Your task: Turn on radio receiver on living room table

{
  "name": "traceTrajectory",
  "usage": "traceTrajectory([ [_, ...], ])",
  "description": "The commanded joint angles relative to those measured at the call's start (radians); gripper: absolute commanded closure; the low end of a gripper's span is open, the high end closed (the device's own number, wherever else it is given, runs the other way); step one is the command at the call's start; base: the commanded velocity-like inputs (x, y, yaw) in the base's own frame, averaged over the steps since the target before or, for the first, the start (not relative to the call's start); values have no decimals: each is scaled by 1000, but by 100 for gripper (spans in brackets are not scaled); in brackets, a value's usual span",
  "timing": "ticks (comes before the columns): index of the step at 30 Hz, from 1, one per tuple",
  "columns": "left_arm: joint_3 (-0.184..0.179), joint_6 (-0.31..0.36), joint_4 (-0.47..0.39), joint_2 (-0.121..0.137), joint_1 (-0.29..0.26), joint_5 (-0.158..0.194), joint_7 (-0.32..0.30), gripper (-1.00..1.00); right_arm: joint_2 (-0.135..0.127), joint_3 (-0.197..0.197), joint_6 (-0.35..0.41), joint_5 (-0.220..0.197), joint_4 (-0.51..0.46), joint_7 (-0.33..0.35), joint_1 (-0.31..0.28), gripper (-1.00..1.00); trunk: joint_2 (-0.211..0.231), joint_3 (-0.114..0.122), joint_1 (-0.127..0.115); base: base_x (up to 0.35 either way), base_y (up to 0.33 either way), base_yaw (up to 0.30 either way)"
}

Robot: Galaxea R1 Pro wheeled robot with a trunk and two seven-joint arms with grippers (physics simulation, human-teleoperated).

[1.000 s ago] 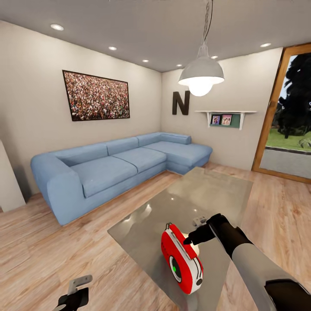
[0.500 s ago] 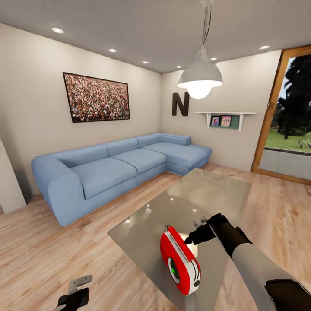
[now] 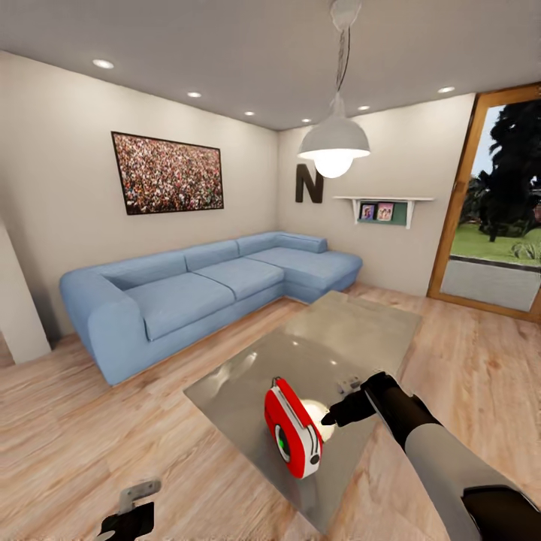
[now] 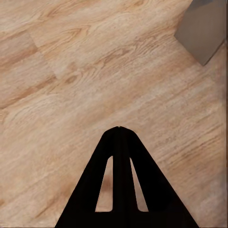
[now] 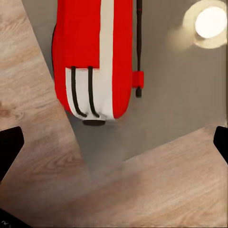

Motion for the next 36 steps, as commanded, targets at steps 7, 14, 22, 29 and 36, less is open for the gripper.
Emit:
traceTrajectory([
  [7, -2, -2, 27, 1, 0, 0, 0, 100, -53, -1, -48, -1, 85, 1, 0, -100, 49, 22, -27, -292, -156, 0],
  [14, -3, -3, 28, 9, 0, 0, 0, 100, -111, 0, -194, 1, 336, -98, 3, -100, 98, 44, -54, -301, -136, 0],
  [22, -4, -111, 299, 153, 0, 1, -9, 100, -132, -6, -721, -171, 578, -578, 220, -100, 119, 53, -65, -79, -17, 0],
  [29, -10, -361, 531, 214, 13, -129, -12, 100, -132, -6, -774, -230, 579, -643, 353, -100, 119, 53, -65, -1, 0, 0],
  [36, -11, -465, 547, 216, 68, -237, -4, 100, -126, -5, -838, -229, 578, -694, 446, -100, 119, 53, -65, 0, 0, 0],
])
